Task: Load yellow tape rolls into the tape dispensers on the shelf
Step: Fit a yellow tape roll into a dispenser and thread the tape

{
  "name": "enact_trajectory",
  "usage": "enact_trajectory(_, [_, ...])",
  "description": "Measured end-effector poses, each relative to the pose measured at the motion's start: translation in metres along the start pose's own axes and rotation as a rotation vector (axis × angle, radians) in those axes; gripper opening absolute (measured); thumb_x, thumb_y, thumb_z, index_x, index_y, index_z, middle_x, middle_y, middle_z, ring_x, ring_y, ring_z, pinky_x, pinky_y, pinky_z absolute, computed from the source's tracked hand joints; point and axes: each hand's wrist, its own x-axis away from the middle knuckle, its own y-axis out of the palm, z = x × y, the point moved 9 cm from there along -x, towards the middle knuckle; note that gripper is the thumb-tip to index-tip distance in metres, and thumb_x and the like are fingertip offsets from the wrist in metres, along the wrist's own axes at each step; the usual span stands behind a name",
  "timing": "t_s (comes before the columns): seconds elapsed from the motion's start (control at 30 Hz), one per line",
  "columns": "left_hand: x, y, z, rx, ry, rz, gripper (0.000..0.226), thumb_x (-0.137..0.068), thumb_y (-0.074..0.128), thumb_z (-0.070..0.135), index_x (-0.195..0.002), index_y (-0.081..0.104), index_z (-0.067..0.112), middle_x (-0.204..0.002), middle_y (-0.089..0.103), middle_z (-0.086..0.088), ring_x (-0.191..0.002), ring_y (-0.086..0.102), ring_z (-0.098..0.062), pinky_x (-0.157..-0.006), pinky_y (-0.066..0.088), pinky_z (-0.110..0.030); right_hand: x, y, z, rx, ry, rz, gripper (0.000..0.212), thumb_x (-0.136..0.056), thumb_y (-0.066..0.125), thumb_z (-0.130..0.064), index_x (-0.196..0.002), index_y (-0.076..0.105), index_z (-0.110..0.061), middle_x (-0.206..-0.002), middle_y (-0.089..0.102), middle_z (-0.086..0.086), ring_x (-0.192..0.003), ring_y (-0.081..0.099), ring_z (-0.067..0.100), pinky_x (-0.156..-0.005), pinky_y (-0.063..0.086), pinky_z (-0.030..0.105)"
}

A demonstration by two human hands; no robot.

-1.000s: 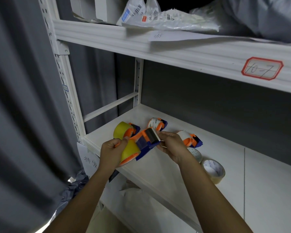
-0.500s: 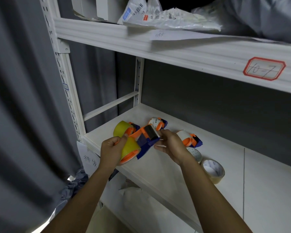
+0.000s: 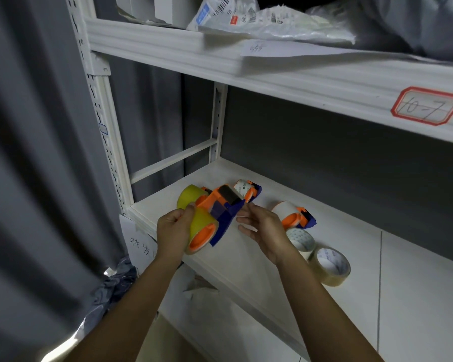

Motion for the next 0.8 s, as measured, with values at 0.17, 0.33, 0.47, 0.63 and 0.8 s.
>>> enact_trajectory(0.17, [0.0,0.002,-0.003,0.022,-0.031,0.008,0.035,-0.086,0.061,0.041,-0.058,0.058,0.02,-0.067,0.06,0.001,-0.072,0.057,-0.015,-0.06,0.045,-0.025,0.002,0.005,0.01,-0.127,0.066,-0.042,0.022,-0.096,0.045,-0.024,-0.101,0.066,-0.018,-0.097,0.068,0.002,-0.096,0.061,0.017,-0.08,0.051,0.03])
enact_trajectory(0.33, [0.004,0.014,-0.005,0.011,-0.053,-0.02,0.039,-0.087,0.056,0.049,-0.059,0.06,0.021,-0.067,0.062,0.002,-0.071,0.059,-0.015,-0.061,0.045,-0.027,0.002,0.015,0.024,-0.016,0.068,-0.067,0.027,-0.096,0.044,-0.04,-0.109,0.063,-0.026,-0.107,0.07,-0.005,-0.107,0.06,0.013,-0.087,0.047,0.032])
enact_trajectory(0.47, [0.003,0.026,-0.005,-0.046,-0.061,-0.065,0.042,-0.091,0.037,0.058,-0.071,0.06,0.03,-0.075,0.062,0.005,-0.073,0.059,-0.01,-0.059,0.043,-0.024,0.007,0.028,0.041,0.08,0.059,-0.135,0.057,-0.081,0.053,-0.059,-0.131,0.046,-0.034,-0.126,0.059,-0.007,-0.114,0.056,0.012,-0.093,0.046,0.033])
enact_trajectory(0.63, [0.006,0.063,-0.022,-0.082,-0.204,-0.352,0.059,-0.091,0.022,0.064,-0.124,0.055,0.028,-0.114,0.065,-0.003,-0.104,0.061,-0.019,-0.093,0.049,-0.038,0.007,0.031,0.055,0.059,0.043,-0.167,0.081,-0.067,0.07,-0.056,-0.137,0.032,-0.04,-0.131,0.056,-0.007,-0.114,0.059,0.012,-0.079,0.055,0.024])
enact_trajectory(0.8, [0.006,0.077,-0.028,-0.265,-0.176,-0.508,0.06,-0.093,0.023,0.061,-0.129,0.053,0.023,-0.129,0.058,-0.005,-0.116,0.054,-0.018,-0.107,0.037,-0.039,-0.009,0.017,0.073,-0.034,0.146,-0.074,0.069,-0.071,0.071,-0.045,-0.133,0.045,-0.03,-0.124,0.063,-0.002,-0.107,0.064,0.017,-0.077,0.056,0.028])
